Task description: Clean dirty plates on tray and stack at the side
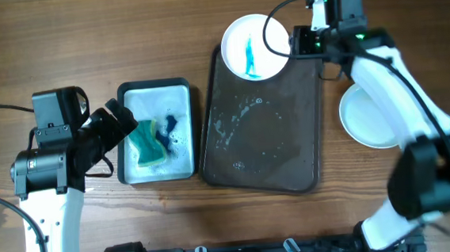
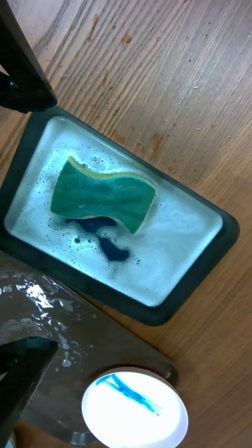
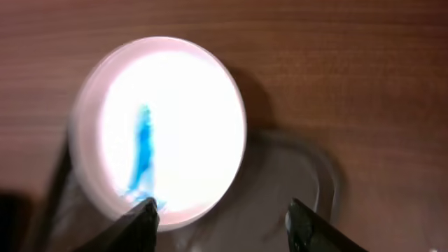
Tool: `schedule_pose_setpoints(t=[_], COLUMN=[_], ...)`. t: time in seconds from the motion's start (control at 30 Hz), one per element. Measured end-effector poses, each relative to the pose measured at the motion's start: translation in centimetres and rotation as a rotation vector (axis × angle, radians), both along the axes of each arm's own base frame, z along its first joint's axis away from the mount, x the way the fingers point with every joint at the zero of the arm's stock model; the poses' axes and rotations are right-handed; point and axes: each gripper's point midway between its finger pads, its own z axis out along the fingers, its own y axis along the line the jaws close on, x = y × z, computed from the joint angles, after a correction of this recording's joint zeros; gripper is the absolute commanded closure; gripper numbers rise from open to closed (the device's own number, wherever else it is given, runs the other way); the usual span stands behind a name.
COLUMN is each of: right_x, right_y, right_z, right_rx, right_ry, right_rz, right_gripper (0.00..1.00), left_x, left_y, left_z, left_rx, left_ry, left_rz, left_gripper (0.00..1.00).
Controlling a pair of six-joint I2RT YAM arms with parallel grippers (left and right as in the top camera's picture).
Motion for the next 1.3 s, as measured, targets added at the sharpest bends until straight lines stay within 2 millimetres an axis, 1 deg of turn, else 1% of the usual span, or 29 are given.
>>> schedule_pose_setpoints(t=[0.13, 0.17, 0.2, 0.23, 0.27, 0.3, 0.33, 0.43, 0.5, 0.53, 0.6, 0.63, 0.67, 0.77, 0.8, 0.83, 0.87, 0.9, 0.93, 1.0, 1.07, 1.1, 1.17, 1.27, 1.3], right_x=[2.0, 2.3, 2.4, 2.5, 2.5, 2.5, 2.6, 2.3, 1.6, 1.2, 0.3, 0.0, -0.5, -2.4, -3.2, -3.8, -5.2, -6.5, -7.8, -10.3, -12.1, -12.9, -13.7, -15.0, -15.1], right_y=[-0.2, -0.1, -0.1, 0.0, 0.0, 0.3, 0.5, 1.0, 1.3, 1.3, 1.3, 1.2, 1.2, 0.9, 0.8, 0.7, 0.6, 0.4, 0.2, -0.1, -0.3, -0.3, -0.2, 0.6, 1.1], right_z=[-5.4, -6.6, -7.5, -7.9, -9.3, -9.7, -10.0, -10.4, -10.6, -10.6, -10.0, -9.4, -8.4, -3.6, -1.5, -0.4, 1.8, 3.4, 4.8, 6.2, 6.2, 5.7, 4.3, -0.3, -2.4], right_rx=[-0.024, -0.026, -0.026, -0.026, -0.026, -0.018, -0.004, 0.027, 0.047, 0.053, 0.056, 0.057, 0.057, 0.062, 0.065, 0.067, 0.074, 0.079, 0.084, 0.089, 0.09, 0.091, 0.095, 0.117, 0.142], right_ry=[0.03, 0.041, 0.047, 0.05, 0.069, 0.073, 0.076, 0.093, 0.128, 0.147, 0.174, 0.18, 0.185, 0.166, 0.154, 0.148, 0.141, 0.142, 0.147, 0.18, 0.231, 0.264, 0.305, 0.374, 0.368], right_rz=[0.007, 0.007, 0.008, 0.009, 0.015, 0.026, 0.034, 0.04, 0.039, 0.036, 0.03, 0.027, 0.026, 0.024, 0.022, 0.021, 0.016, 0.009, 0.002, -0.013, -0.028, -0.037, -0.053, -0.095, -0.124], right_gripper=[0.39, 0.42, 0.5, 0.67, 0.83, 0.93, 0.96, 0.96, 0.96, 0.96, 0.96, 0.96, 0.96, 0.96, 0.96, 0.95, 0.96, 0.96, 0.96, 0.96, 0.96, 0.96, 0.96, 0.96, 0.96], left_x=[0.0, 0.0, 0.0, 0.0, 0.0, 0.0, 0.0, 0.0, 0.0, 0.0, 0.0, 0.0, 0.0, 0.0, 0.0, 0.0, 0.0, 0.0, 0.0, 0.0, 0.0, 0.0, 0.0, 0.0, 0.0], left_y=[0.0, 0.0, 0.0, 0.0, 0.0, 0.0, 0.0, 0.0, 0.0, 0.0, 0.0, 0.0, 0.0, 0.0, 0.0, 0.0, 0.0, 0.0, 0.0, 0.0, 0.0, 0.0, 0.0, 0.0, 0.0], left_z=[0.0, 0.0, 0.0, 0.0, 0.0, 0.0, 0.0, 0.0, 0.0, 0.0, 0.0, 0.0, 0.0, 0.0, 0.0, 0.0, 0.0, 0.0, 0.0, 0.0, 0.0, 0.0, 0.0, 0.0, 0.0], left_rx=[0.0, 0.0, 0.0, 0.0, 0.0, 0.0, 0.0, 0.0, 0.0, 0.0, 0.0, 0.0, 0.0, 0.0, 0.0, 0.0, 0.0, 0.0, 0.0, 0.0, 0.0, 0.0, 0.0, 0.0, 0.0], left_ry=[0.0, 0.0, 0.0, 0.0, 0.0, 0.0, 0.0, -0.001, 0.0, -0.001, 0.0, -0.001, 0.0, -0.002, -0.001, 0.0, -0.002, 0.0, -0.001, -0.001, -0.001, 0.0, 0.0, -0.001, -0.001], left_rz=[0.0, 0.0, 0.0, 0.0, 0.0, 0.0, 0.0, 0.0, 0.0, 0.0, 0.0, 0.0, 0.0, 0.0, 0.0, 0.0, 0.0, 0.0, 0.0, 0.0, 0.0, 0.0, 0.0, 0.0, 0.0], left_gripper=[0.0, 0.0, 0.0, 0.0, 0.0, 0.0, 0.0, 0.0, 0.0, 0.0, 0.0, 0.0, 0.0, 0.0, 0.0, 0.0, 0.0, 0.0, 0.0, 0.0, 0.0, 0.0, 0.0, 0.0, 0.0])
